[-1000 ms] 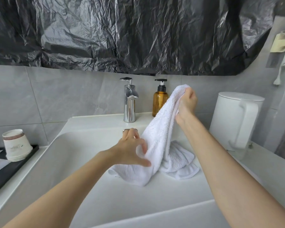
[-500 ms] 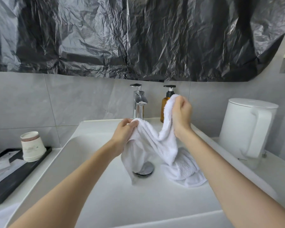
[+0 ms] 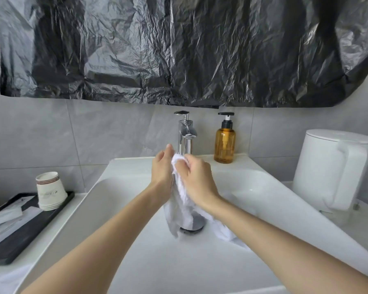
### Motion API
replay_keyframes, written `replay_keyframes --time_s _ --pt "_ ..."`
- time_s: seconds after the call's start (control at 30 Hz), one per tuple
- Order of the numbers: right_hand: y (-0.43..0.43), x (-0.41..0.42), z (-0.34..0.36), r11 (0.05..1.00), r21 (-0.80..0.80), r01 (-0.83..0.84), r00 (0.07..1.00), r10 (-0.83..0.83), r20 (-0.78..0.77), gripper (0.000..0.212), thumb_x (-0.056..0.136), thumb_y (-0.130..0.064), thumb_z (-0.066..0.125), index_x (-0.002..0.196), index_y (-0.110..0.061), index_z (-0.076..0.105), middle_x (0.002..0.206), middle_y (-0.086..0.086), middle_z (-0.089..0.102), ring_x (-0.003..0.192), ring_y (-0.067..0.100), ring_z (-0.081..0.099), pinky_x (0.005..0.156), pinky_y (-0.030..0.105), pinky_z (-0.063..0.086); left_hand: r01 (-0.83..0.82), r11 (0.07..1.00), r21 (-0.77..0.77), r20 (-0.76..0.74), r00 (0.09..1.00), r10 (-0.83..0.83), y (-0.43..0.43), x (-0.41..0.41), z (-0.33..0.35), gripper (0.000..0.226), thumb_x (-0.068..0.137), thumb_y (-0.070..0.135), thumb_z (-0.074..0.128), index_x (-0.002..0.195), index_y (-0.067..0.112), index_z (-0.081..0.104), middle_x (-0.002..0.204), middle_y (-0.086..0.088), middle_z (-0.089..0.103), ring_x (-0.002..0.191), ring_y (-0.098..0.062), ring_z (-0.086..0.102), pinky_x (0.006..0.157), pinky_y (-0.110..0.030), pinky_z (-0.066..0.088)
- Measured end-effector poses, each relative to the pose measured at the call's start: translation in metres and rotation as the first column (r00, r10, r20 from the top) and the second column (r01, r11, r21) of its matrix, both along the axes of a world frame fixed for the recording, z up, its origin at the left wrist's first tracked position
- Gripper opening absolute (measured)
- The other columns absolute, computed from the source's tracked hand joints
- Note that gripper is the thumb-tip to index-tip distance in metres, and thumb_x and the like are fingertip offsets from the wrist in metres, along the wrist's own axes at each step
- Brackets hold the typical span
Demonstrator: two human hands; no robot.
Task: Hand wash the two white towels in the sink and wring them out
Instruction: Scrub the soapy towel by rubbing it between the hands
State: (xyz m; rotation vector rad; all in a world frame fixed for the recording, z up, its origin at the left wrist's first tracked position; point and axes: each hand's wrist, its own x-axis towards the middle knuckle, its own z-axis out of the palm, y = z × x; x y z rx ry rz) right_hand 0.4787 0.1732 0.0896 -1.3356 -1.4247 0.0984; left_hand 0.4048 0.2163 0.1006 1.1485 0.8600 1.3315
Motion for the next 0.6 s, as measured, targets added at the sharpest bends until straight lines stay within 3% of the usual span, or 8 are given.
replay_keyframes --time_s 0.13,0.27,0.37,0.5,0.6 --pt "0.016 0.017 0.009 0.986 0.032 0.161 0.958 -0.149 -0.243 0.033 0.093 -0.011 0.046 0.062 -0.018 0.042 0.057 -0.005 0.040 0.060 0.018 0.039 0.052 0.027 0.025 0.077 0.994 0.073 -0.072 0.995 -0.071 -0.013 0.013 -0.007 0.040 0.104 0.036 0.038 0.092 0.006 0.061 0.083 -0.013 0.060 0.078 -0.022 0.058 0.075 -0.037 0.048" --pt "0.005 0.009 0.002 0.999 0.043 0.033 0.978 -0.024 -0.206 0.038 0.092 -0.009 0.048 0.058 -0.021 0.036 0.053 -0.009 0.035 0.050 0.005 0.033 0.050 0.022 0.027 0.046 0.999 0.026 -0.004 0.999 -0.045 -0.011 0.017 -0.002 0.038 0.104 0.034 0.038 0.076 0.012 0.051 0.071 -0.009 0.054 0.067 -0.021 0.055 0.064 -0.031 0.045" --pt "0.016 0.017 0.010 0.990 0.056 0.127 0.932 -0.099 -0.350 0.036 0.090 -0.007 0.044 0.058 -0.018 0.035 0.055 -0.006 0.034 0.057 0.012 0.029 0.056 0.031 0.029 0.100 0.991 0.084 -0.081 0.992 -0.093 -0.015 0.018 -0.007 0.039 0.105 0.034 0.037 0.083 0.008 0.057 0.076 -0.010 0.059 0.074 -0.021 0.058 0.068 -0.031 0.047" --pt "0.004 0.005 0.008 0.998 0.066 -0.011 0.958 0.030 -0.284 0.038 0.092 -0.006 0.045 0.058 -0.020 0.036 0.049 -0.011 0.034 0.049 0.004 0.030 0.048 0.019 0.026 0.088 0.994 0.068 -0.049 0.995 -0.085 -0.012 0.012 0.000 0.042 0.105 0.029 0.038 0.073 0.010 0.055 0.051 0.003 0.057 0.052 -0.011 0.058 0.049 -0.019 0.043" --pt "0.012 0.020 0.017 0.988 0.083 0.133 0.916 -0.091 -0.391 0.039 0.091 -0.004 0.043 0.057 -0.017 0.031 0.055 -0.006 0.028 0.054 0.009 0.024 0.048 0.023 0.022 0.173 0.982 0.082 -0.093 0.982 -0.165 -0.021 0.016 -0.003 0.039 0.105 0.027 0.036 0.080 0.004 0.055 0.063 -0.007 0.057 0.063 -0.019 0.057 0.054 -0.023 0.043"
